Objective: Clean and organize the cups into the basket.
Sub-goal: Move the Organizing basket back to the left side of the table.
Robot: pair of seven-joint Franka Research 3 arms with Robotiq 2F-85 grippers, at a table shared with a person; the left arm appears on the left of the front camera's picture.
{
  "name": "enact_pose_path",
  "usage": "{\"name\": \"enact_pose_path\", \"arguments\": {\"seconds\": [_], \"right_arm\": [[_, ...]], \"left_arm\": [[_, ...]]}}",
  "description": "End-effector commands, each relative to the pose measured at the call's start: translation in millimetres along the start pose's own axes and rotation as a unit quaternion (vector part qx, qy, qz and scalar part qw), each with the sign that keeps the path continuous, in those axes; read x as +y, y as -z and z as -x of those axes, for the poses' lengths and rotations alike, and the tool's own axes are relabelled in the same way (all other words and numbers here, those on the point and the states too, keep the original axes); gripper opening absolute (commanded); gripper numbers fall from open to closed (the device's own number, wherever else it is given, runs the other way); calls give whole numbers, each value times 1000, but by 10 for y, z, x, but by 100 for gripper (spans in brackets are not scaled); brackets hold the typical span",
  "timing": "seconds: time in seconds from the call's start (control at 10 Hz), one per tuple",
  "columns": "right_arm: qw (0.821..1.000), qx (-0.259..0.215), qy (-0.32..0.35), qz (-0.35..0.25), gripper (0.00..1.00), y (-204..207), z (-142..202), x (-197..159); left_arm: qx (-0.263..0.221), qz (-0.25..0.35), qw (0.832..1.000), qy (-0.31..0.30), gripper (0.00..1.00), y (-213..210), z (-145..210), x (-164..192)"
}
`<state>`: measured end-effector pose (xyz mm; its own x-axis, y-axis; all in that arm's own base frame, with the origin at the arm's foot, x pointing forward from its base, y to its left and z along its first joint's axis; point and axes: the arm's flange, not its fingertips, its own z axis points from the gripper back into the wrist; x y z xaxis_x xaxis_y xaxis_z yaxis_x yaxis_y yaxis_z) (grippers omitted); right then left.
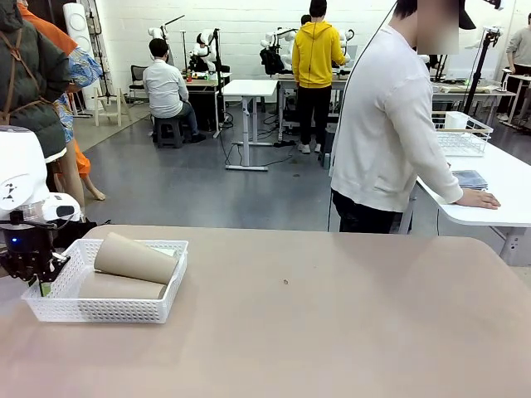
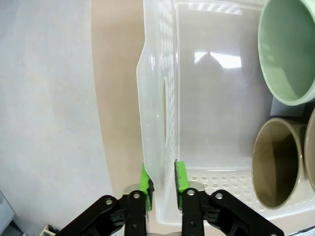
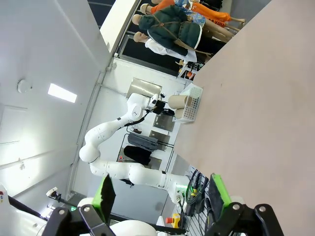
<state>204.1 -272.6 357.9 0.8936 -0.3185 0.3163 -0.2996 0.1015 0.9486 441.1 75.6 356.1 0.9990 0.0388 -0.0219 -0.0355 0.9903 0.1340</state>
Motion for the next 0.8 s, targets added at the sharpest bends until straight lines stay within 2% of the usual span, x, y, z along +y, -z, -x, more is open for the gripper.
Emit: {"name": "enact_pose_path", "arguments": {"seconds": [0.0,0.3,0.7], "right_arm": [[1000,-1,0,-1,100,-4,12,3],[1000,-1,0,-1,100,-4,12,3],[1000,-1,0,-1,100,-4,12,3]], "left_arm": [[-13,1,1000,8,100,-12,10,34],[-16,-4,1000,6,98,-33,38,68],[-11,-11,1000,2,100,-33,41,51]]}}
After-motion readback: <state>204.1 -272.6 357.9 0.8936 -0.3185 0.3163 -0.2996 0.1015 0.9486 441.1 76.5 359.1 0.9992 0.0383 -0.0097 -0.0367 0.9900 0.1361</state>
